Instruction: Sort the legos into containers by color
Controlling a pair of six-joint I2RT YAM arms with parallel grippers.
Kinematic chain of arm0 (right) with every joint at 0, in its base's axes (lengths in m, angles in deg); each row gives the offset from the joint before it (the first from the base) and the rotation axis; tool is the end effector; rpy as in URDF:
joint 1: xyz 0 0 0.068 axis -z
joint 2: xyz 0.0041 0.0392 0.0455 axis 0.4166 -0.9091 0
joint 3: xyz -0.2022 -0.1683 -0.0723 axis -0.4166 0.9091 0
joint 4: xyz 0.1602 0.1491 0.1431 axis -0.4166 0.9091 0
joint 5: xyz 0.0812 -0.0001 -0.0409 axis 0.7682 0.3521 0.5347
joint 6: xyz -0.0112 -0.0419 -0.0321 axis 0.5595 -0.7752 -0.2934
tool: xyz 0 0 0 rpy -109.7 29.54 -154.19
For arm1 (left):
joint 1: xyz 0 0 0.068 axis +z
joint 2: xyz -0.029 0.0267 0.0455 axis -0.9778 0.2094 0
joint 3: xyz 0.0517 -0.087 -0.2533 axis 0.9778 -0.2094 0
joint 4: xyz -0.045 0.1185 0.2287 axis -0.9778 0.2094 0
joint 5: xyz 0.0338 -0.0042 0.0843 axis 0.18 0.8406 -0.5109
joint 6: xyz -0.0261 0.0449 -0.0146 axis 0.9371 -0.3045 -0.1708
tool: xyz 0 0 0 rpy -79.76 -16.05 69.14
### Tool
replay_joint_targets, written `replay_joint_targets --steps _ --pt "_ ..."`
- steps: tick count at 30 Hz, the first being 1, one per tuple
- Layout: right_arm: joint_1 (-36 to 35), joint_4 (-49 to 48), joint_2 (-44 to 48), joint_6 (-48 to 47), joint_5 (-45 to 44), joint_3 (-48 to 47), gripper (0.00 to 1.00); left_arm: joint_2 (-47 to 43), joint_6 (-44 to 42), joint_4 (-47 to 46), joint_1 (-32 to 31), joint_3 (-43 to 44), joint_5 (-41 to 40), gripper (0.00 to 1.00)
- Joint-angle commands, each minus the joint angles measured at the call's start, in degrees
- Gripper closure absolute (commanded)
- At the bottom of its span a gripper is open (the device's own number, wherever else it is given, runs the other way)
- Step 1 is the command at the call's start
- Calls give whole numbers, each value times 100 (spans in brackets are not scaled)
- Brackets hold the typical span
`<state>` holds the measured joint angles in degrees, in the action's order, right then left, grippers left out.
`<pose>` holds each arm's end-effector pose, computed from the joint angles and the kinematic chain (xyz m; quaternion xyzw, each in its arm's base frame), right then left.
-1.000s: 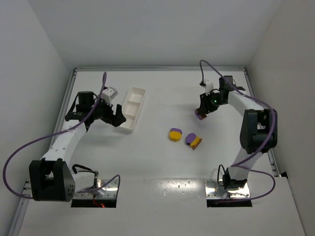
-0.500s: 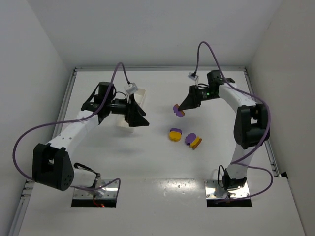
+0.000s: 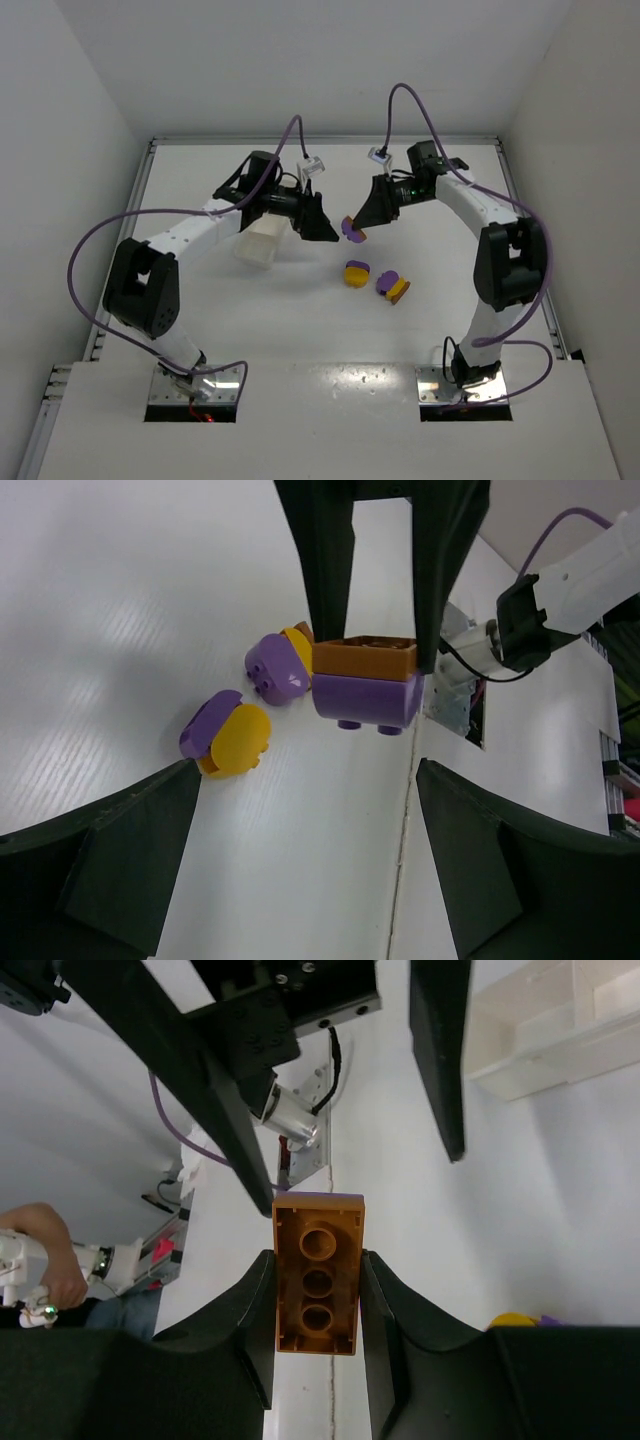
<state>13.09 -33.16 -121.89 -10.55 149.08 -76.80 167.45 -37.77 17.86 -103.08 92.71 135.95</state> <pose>0.3544 0.1081 0.2456 -0.2746 0.7148 0.6262 0.1471 0.3167 -0.1819 0.2832 0.3294 0.7345 -0.5282 0.2703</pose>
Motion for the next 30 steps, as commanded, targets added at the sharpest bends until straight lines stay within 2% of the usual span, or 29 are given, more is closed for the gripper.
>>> replay_joint_targets --steps 1,14,18,19,21,24,25,26,28,30 --pt "-104 -173 281 -98 208 -64 96 -26 70 -132 -85 300 16 4" --pt "-332 109 281 -441 76 -170 96 79 -167 -79 -366 300 394 5" --pt "-385 214 281 -555 -47 -222 96 79 -167 -79 -419 361 578 15" --pt "-437 214 281 -555 -99 -222 96 132 -167 -79 -419 422 579 21" --pt "-438 214 229 -616 -100 -222 96 132 -167 -79 -480 423 631 26" --pt "-438 276 228 -617 -100 -222 96 185 -167 -79 -533 476 754 41" --pt "-438 276 228 -669 -100 -222 96 185 -167 -79 -533 476 815 52" --pt "-438 276 228 -670 -100 -222 96 237 -228 -79 -533 476 816 56" --pt "-438 276 228 -670 -100 -222 96 238 -229 -79 -533 476 816 63" --pt "-377 276 228 -731 -100 -222 96 238 -229 -79 -533 476 868 65"
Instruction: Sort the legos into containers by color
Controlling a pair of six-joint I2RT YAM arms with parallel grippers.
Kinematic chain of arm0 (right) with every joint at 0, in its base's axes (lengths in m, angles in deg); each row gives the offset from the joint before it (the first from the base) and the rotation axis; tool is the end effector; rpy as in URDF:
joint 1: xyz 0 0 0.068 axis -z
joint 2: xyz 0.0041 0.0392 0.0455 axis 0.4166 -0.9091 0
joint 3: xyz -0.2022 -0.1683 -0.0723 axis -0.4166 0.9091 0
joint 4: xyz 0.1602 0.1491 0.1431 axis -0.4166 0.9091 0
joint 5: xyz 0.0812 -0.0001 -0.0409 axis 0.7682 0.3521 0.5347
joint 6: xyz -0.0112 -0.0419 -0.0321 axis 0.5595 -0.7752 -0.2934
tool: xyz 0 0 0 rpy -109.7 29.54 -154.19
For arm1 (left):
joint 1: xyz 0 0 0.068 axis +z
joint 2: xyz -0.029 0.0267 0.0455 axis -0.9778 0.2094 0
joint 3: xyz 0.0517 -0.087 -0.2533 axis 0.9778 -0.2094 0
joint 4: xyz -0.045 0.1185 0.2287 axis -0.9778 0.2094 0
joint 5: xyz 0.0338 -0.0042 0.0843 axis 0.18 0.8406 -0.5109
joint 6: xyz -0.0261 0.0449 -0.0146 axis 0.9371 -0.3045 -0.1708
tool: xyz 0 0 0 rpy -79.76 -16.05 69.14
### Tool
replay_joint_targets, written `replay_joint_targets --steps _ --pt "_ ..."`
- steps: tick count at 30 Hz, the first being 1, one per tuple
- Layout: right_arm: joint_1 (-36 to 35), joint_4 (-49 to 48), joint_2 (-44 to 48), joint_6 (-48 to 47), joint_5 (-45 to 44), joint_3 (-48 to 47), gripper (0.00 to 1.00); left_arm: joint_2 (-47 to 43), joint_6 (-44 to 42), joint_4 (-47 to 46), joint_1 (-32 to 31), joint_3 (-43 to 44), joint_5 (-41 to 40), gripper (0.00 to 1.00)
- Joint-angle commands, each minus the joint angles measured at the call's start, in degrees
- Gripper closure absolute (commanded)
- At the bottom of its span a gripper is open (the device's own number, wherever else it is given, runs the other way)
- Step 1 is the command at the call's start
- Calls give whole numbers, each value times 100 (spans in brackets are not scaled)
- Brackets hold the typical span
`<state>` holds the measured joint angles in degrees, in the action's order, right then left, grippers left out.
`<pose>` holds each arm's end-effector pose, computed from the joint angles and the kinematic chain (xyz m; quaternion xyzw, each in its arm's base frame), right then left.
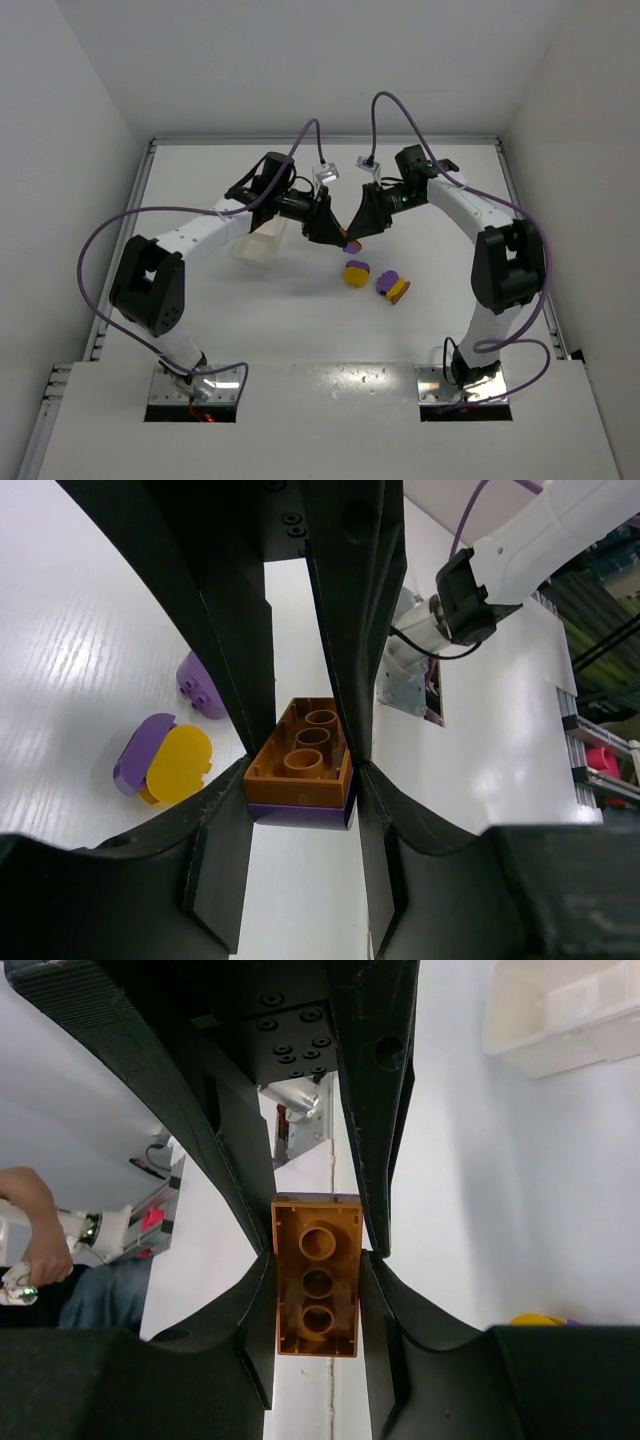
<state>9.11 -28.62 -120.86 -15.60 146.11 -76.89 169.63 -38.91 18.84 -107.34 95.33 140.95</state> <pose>0.3387 0.1300 0.2485 -0.3150 0.7163 0.6085 0.1322 0.3082 -0.2100 0.2850 0.3761 0.6983 -0.5634 0.2314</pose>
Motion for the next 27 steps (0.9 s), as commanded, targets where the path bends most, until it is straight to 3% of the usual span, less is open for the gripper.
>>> replay_joint_targets --steps 1,6,12,24,26,27 --pt "21 -179 126 -226 198 -214 96 19 -115 -126 -107 213 368 65" --pt "83 -126 187 -279 250 -266 97 19 -168 -125 -107 108 315 60" --pt "443 -3 240 -332 434 -433 97 -104 -290 -72 -107 -77 210 85" --pt "1576 375 293 -674 874 -715 97 -499 -396 -20 -107 -657 -220 91" --pt "1630 375 362 -675 874 -654 97 -718 -633 233 -107 -657 -474 92" --pt "1708 375 424 -727 874 -601 97 -850 -747 340 -107 -657 -989 92"
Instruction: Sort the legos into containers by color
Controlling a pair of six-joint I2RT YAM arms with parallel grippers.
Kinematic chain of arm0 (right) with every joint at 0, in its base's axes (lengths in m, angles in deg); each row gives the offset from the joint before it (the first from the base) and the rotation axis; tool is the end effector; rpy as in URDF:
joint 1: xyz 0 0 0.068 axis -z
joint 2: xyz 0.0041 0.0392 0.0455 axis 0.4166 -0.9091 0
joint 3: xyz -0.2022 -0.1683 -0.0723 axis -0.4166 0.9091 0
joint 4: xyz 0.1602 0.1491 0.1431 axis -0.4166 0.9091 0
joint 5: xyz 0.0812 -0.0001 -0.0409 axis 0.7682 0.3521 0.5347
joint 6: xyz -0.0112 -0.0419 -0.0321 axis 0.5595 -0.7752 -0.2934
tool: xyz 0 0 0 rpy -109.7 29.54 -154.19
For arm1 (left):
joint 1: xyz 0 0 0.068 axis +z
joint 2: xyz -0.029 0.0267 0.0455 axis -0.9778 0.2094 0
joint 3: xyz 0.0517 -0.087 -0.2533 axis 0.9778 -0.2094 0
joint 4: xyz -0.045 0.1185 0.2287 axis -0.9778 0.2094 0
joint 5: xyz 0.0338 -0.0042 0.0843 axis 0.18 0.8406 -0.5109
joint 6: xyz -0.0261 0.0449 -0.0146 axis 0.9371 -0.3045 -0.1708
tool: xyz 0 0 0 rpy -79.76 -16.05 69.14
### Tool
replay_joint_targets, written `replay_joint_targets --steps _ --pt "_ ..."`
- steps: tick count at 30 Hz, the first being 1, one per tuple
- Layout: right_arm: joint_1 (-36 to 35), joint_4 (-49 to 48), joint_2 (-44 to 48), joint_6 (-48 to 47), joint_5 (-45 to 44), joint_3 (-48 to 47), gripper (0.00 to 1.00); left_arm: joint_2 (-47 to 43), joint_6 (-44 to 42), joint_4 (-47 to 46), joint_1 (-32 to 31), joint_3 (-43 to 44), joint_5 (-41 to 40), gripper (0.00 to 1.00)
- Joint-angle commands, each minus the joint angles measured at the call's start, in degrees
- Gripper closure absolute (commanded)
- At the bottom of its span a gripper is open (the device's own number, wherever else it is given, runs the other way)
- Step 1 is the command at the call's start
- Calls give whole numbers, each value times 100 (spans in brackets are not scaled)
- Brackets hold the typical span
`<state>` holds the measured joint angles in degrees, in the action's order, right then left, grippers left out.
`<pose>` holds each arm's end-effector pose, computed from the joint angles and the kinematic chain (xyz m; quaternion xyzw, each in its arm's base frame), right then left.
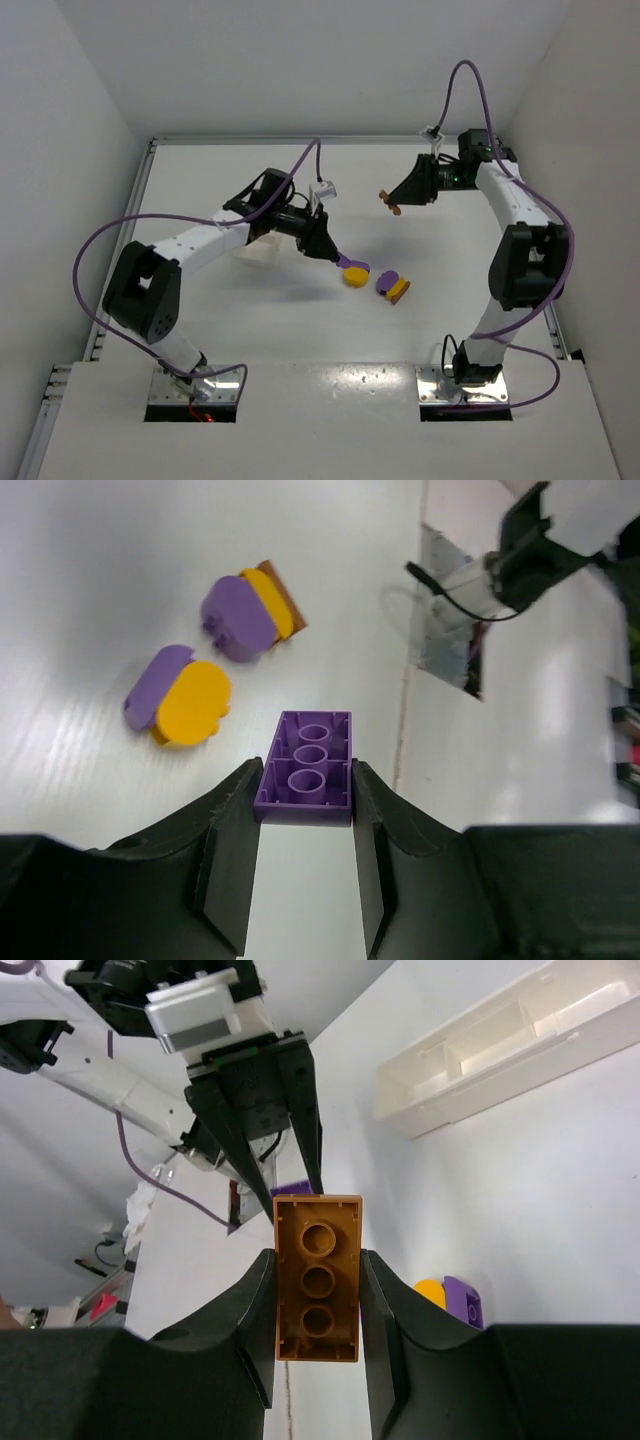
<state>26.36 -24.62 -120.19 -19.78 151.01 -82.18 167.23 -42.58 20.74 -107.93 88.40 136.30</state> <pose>0.3637 0.0242 0.2790 -0.2417 0.7162 0.6017 0.2582 0.2901 -0.2023 0.2567 0.3706 0.7315 -0.5286 0.2193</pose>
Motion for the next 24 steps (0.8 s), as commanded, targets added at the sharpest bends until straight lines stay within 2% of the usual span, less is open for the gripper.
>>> replay_joint_targets --steps 1,2,5,6,8,9,10,14,19,24 --pt "-16 -25 357 -310 385 59 97 -776 -477 246 -48 -103 -885 92" --pt "-16 -25 444 -310 167 182 97 -1187 -538 300 -48 -209 -1794 92" --pt "-16 -148 585 -310 -212 306 97 -1822 -478 352 -48 -630 -3345 92" --pt "-16 -201 585 -223 -283 307 97 -2146 -477 440 -48 -719 -4350 92" --pt "-77 -507 637 40 -406 368 97 -2315 -477 650 -48 -798 -5226 92" --pt "-77 -683 638 233 -406 429 97 -2316 -564 939 -48 -799 -5962 92" --pt "-77 -1093 690 644 -537 525 97 -2255 -618 1090 13 -799 -6282 93" --pt "-139 -1967 743 1561 -863 816 97 -2026 -898 1635 286 -799 -6873 93" --pt "-252 -2091 743 1939 -1293 816 97 -1728 -961 1636 400 -913 -7033 93" --pt "-253 -2091 743 1940 -1426 816 97 -1262 -908 1759 664 -781 -6971 92"
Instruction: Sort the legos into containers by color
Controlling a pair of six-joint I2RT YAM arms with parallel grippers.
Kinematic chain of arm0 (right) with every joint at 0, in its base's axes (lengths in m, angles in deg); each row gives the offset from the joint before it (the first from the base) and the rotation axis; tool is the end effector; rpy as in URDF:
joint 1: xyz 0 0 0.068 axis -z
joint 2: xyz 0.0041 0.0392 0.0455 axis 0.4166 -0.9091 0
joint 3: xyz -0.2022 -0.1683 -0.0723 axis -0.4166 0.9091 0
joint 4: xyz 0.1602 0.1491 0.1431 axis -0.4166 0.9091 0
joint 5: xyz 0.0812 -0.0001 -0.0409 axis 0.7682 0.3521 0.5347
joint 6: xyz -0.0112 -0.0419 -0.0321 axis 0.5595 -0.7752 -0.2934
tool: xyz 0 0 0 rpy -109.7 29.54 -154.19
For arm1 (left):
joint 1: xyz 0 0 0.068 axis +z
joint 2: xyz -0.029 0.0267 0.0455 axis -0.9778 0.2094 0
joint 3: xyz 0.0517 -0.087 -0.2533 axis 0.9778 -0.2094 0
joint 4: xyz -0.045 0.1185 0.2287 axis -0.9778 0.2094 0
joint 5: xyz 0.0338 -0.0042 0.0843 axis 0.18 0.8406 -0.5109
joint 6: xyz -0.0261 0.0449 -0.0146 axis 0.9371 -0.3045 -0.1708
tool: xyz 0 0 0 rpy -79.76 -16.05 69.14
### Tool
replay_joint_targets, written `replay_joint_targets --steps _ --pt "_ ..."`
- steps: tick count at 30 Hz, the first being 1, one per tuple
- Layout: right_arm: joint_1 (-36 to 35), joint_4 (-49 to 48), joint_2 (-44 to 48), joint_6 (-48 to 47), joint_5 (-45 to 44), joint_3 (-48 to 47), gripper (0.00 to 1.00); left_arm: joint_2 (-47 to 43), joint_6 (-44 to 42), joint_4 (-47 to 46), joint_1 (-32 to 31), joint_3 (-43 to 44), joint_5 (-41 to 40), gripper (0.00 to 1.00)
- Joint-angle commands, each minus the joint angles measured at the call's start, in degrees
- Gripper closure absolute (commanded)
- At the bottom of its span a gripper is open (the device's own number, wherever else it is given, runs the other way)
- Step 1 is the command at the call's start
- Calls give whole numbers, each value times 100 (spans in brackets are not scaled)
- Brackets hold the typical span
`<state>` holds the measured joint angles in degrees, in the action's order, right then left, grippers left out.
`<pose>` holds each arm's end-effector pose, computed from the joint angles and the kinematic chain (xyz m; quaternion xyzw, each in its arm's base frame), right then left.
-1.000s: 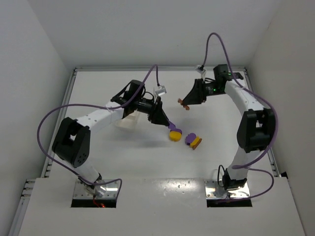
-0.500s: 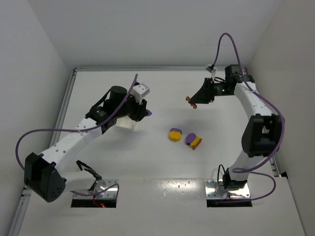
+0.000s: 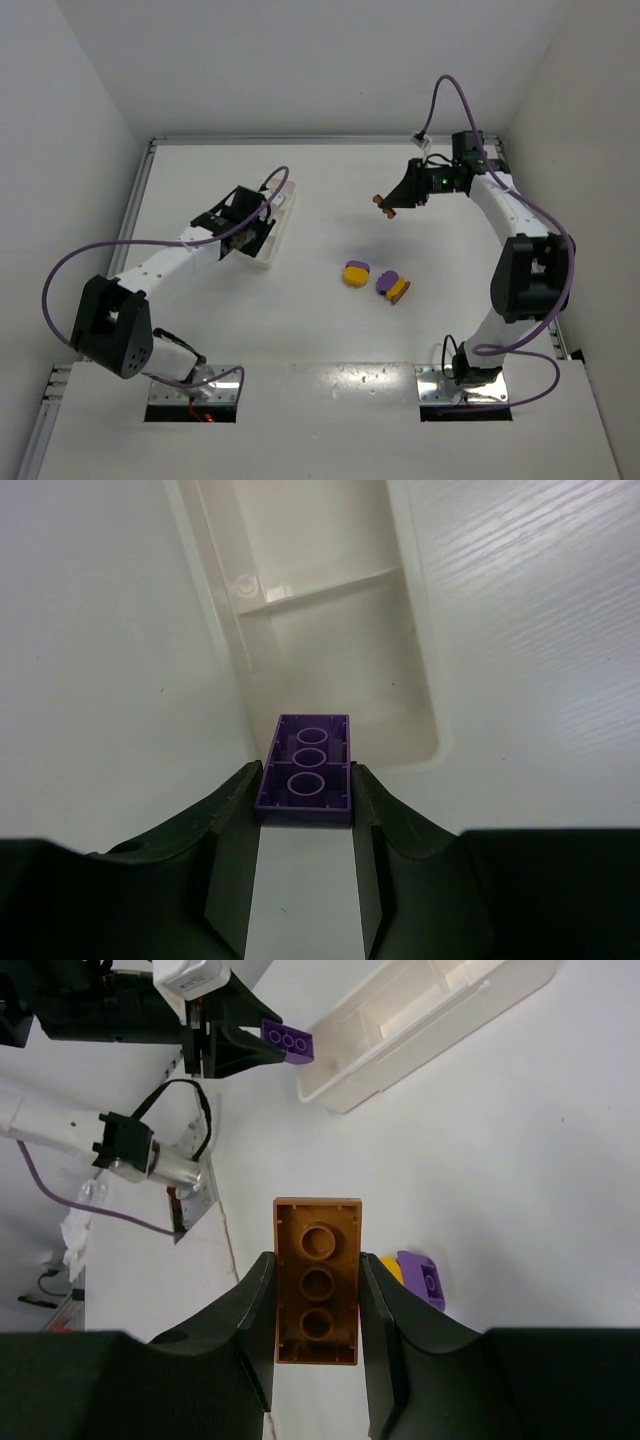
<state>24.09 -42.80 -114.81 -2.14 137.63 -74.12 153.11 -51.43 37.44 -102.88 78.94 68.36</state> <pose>0.3609 0.0364 0.2753 -0.2041 0.7831 0.5235 0.2666 0.2632 -0.1156 0.2466 0.2073 0.9201 0.0238 0.3315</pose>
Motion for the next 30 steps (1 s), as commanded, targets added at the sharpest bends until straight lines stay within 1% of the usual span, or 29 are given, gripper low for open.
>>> replay_joint_targets --steps 1,2,4,5,7,8,9,10,11,15,16,17,18,20,21,24,25,26,28,30 --pt "-26 -272 206 176 -140 10 97 220 -23 89 159 217 -117 90" --pt "-26 -272 206 176 -141 10 97 282 -23 89 220 270 -116 86" --pt "-26 -272 206 176 -141 10 97 405 30 89 282 271 67 82" --pt "-26 -272 206 176 -141 10 97 493 30 89 343 323 129 76" --pt "-78 -272 206 176 -141 10 97 546 30 89 397 384 209 71" --pt "-78 -272 206 176 -141 10 97 625 30 89 397 446 209 65" --pt "-78 -272 206 176 -141 10 97 704 30 89 449 446 278 62" --pt "-78 -272 206 176 -141 10 97 705 30 89 449 507 349 58" --pt "-78 -272 206 176 -193 10 97 757 30 89 449 508 349 52" --pt "-192 -272 206 115 -255 -43 97 757 30 89 502 569 770 40" --pt "-253 -203 206 115 -316 -95 97 757 30 89 563 569 867 39" --pt "-254 -202 206 115 -404 -148 97 679 30 89 564 569 938 33" --pt "-341 -202 206 115 -457 -148 97 609 30 89 564 630 1095 32" --pt "-491 -368 206 202 -615 -253 97 503 30 89 616 631 1254 32" --pt "-552 -465 206 272 -685 -254 97 424 30 89 712 631 1533 32" --pt "-930 -694 -13 580 -1124 -622 97 -111 292 -164 1099 684 1965 30" --pt "-1166 -694 -249 685 -1386 -928 97 -417 363 -235 1204 684 2175 30" --pt "-1281 -694 -251 738 -1502 -1105 97 -568 451 -323 1327 684 2247 30" --pt "-1510 -694 -733 983 -1826 -1632 97 -841 688 -508 1635 684 2248 30" --pt "-1826 -966 -1182 1169 -2169 -2011 97 -1149 943 -595 1942 684 2170 29"
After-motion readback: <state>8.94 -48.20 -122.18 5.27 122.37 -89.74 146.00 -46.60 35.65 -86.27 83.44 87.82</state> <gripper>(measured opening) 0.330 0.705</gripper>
